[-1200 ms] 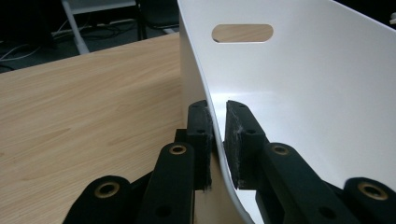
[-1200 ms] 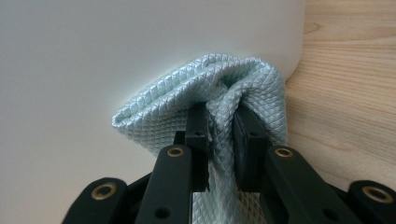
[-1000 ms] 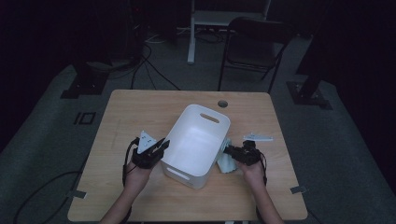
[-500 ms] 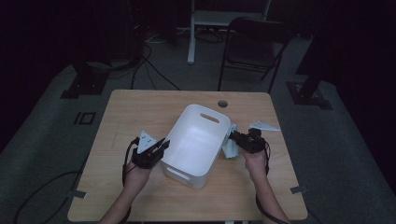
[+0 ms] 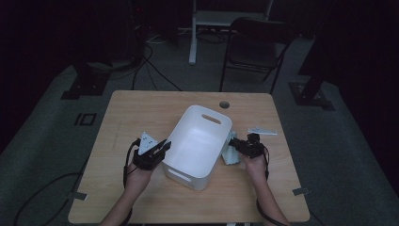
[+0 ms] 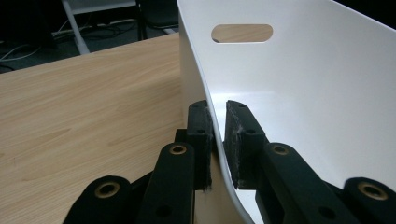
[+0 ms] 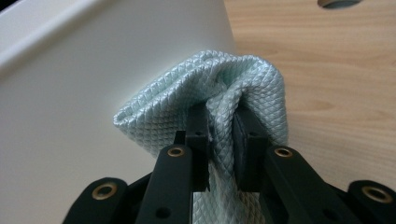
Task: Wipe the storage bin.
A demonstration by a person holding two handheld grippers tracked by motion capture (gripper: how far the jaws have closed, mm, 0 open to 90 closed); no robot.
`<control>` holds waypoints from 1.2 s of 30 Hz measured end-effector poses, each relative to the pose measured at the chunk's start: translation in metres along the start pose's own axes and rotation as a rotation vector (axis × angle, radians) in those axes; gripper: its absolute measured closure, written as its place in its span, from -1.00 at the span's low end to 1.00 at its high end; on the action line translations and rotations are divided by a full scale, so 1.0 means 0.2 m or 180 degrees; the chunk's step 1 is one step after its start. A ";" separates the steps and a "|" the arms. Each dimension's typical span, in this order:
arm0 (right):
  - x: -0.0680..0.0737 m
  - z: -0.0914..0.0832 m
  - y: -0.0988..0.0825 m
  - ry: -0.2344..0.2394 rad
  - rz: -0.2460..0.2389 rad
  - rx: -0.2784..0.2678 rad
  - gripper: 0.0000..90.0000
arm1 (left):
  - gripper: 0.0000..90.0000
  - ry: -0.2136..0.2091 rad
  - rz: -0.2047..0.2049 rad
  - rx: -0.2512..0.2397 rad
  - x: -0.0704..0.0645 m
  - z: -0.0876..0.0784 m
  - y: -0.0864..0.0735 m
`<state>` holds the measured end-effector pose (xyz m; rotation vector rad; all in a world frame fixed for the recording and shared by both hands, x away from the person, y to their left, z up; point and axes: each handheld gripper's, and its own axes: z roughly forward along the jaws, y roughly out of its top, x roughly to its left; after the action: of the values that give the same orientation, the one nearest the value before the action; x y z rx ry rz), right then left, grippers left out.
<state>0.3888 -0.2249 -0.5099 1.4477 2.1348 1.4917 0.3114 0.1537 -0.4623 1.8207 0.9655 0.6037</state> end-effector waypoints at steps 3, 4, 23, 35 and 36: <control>-0.01 0.03 -0.03 -0.0017 0.0028 0.0086 0.75 | 0.79 0.0002 -0.0008 -0.0001 0.00 0.00 0.00; -0.02 0.04 -0.04 -0.0014 0.0037 0.0107 0.75 | 0.80 0.0003 -0.0004 -0.0001 0.00 0.00 0.00; -0.03 0.04 -0.10 -0.0017 0.0045 0.0283 0.75 | 0.68 -0.0013 -0.0042 -0.0038 0.01 0.00 -0.01; 0.07 -0.22 -0.07 0.0058 -0.0128 0.0041 0.75 | 0.05 -0.0323 -0.0151 -0.0071 0.00 -0.05 0.01; 0.08 -0.25 -0.07 0.0061 -0.0122 0.0022 0.74 | 0.02 -0.0330 -0.0152 -0.0070 0.00 -0.05 0.01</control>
<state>0.3423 -0.2444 -0.4916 1.3923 2.1683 1.4922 0.3045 0.1591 -0.4564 1.7864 0.9265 0.4838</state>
